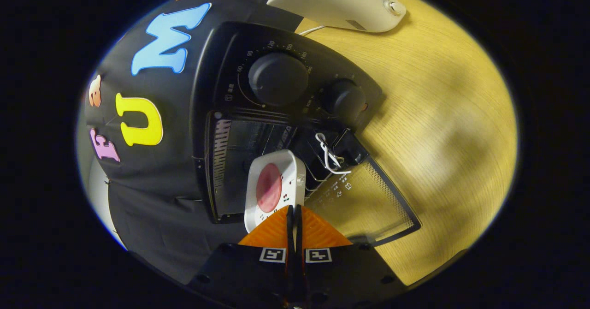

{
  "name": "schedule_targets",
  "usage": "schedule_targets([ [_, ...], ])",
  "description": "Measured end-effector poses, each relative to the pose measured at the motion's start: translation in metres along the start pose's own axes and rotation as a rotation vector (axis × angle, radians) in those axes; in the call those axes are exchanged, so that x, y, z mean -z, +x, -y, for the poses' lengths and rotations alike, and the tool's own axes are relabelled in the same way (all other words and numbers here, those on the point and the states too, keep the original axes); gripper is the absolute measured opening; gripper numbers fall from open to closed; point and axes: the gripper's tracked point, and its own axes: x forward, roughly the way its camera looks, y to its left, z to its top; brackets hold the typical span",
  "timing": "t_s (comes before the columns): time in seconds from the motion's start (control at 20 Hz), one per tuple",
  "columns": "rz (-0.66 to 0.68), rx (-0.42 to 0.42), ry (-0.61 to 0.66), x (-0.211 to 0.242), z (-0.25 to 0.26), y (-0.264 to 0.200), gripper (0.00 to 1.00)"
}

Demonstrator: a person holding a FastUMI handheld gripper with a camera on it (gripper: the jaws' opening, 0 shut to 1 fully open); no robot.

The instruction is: Open the toaster oven, put the food inside, and close the toaster oven door.

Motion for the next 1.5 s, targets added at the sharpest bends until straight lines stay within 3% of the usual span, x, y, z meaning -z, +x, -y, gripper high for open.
schedule_targets([
  [0.6,0.152,-0.085,0.174,-0.027,-0.027,0.048,0.02],
  [1.0,0.276,-0.052,0.188,-0.026,-0.032,0.068,0.02],
  [1.15,0.306,-0.083,0.171,-0.028,-0.041,0.066,0.05],
  [1.3,0.311,-0.094,0.154,-0.017,-0.045,0.055,0.18],
  [1.5,0.29,-0.086,0.138,-0.006,-0.047,0.042,0.79],
])
